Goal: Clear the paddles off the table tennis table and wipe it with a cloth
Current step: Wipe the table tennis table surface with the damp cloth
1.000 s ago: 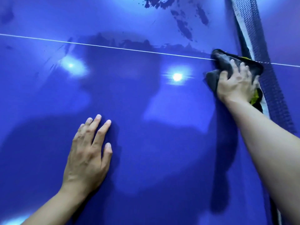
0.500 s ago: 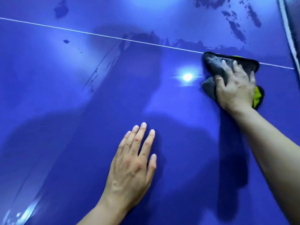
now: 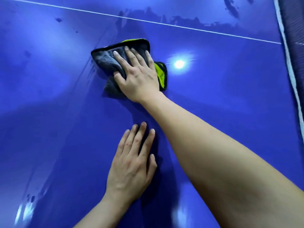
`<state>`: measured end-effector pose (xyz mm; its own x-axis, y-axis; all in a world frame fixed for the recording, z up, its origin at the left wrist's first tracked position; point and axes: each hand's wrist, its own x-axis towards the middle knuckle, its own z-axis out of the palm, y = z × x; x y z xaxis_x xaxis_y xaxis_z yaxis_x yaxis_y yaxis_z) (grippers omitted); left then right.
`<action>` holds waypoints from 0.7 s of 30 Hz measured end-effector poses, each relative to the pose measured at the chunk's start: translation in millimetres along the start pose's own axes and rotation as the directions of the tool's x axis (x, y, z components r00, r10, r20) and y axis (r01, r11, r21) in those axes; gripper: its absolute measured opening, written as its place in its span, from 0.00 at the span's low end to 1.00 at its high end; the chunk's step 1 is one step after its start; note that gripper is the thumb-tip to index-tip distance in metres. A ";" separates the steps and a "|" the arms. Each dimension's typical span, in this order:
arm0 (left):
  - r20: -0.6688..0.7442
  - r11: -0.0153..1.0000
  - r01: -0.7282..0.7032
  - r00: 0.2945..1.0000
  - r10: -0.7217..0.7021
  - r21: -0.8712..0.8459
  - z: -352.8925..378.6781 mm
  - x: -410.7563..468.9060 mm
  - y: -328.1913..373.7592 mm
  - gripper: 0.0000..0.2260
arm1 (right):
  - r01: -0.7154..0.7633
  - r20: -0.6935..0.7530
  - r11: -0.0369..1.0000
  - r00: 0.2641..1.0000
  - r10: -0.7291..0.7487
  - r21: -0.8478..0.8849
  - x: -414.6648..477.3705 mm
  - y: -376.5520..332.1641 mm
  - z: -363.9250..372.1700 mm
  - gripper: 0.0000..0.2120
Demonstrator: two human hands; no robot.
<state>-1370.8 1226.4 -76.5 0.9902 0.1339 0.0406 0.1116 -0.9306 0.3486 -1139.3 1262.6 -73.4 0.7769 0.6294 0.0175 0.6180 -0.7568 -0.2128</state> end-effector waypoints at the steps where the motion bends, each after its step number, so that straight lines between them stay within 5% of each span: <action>1: -0.008 1.000 0.002 1.000 -0.002 -0.006 -0.5 -0.8 0.5 0.27 | 0.010 0.011 1.000 1.000 -0.010 0.002 -1.6 2.1 -1.3 0.29; 4: -0.021 1.000 0.002 1.000 -0.002 0.002 -1.4 1.1 1.2 0.26 | 0.006 0.007 1.000 1.000 -0.006 0.028 -13.3 15.0 -5.1 0.28; 9: 0.003 0.998 0.045 0.999 -0.045 0.044 -1.5 -0.2 5.2 0.27 | -0.202 -0.071 0.978 0.976 0.205 0.050 -70.0 112.6 -23.6 0.29; 16: 0.002 0.993 0.100 0.995 -0.101 0.060 -4.3 -0.8 17.3 0.27 | -0.524 -0.152 0.852 0.840 0.521 0.029 -180.6 302.0 -73.5 0.31; 21: 0.004 0.992 0.111 0.994 -0.111 0.052 -4.9 -3.3 19.0 0.27 | -0.596 -0.207 0.799 0.775 0.597 0.075 -229.0 346.0 -85.6 0.31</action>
<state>-1372.3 1209.9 -65.4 0.9719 0.2352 -0.0018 0.2248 -0.9266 0.3015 -1093.1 841.5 -67.4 0.9961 -0.0006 0.0886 0.0219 -0.9671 -0.2534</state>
